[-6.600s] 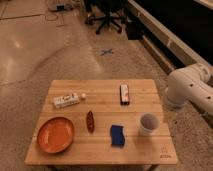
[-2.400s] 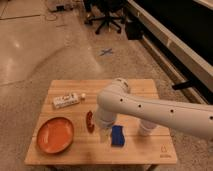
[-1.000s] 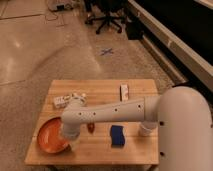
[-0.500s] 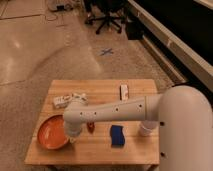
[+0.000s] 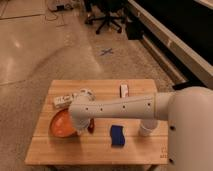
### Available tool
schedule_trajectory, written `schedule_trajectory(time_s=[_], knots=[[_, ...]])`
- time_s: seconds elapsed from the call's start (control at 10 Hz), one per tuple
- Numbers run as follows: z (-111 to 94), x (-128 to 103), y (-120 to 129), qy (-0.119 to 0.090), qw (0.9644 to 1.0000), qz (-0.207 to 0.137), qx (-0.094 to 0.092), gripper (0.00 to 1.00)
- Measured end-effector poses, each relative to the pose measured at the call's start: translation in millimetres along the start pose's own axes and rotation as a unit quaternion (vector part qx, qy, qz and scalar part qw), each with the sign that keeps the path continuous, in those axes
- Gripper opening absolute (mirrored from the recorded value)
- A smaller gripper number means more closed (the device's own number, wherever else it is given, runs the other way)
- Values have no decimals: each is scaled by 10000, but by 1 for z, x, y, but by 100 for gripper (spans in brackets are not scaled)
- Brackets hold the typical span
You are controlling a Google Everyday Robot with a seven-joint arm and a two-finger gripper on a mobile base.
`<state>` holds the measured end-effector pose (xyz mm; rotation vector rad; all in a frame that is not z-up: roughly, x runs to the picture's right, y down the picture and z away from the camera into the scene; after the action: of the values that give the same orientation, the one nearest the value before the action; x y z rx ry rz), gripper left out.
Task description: Drag the ceramic bowl in a circle
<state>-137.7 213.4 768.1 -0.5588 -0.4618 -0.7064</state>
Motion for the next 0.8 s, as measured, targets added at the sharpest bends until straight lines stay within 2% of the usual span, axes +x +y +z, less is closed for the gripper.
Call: schedule_trajectory(time_s=[0.2,0.5,0.6,0.8], knots=[[-5,7,22,62,9999,-25,-134,0],[-11,-4,63,7,9989,-286,-371,0],[-16,-20,80,-78,9977,-481,-466,0],[-21,-56,98,-276,9943,-848,-582,0]])
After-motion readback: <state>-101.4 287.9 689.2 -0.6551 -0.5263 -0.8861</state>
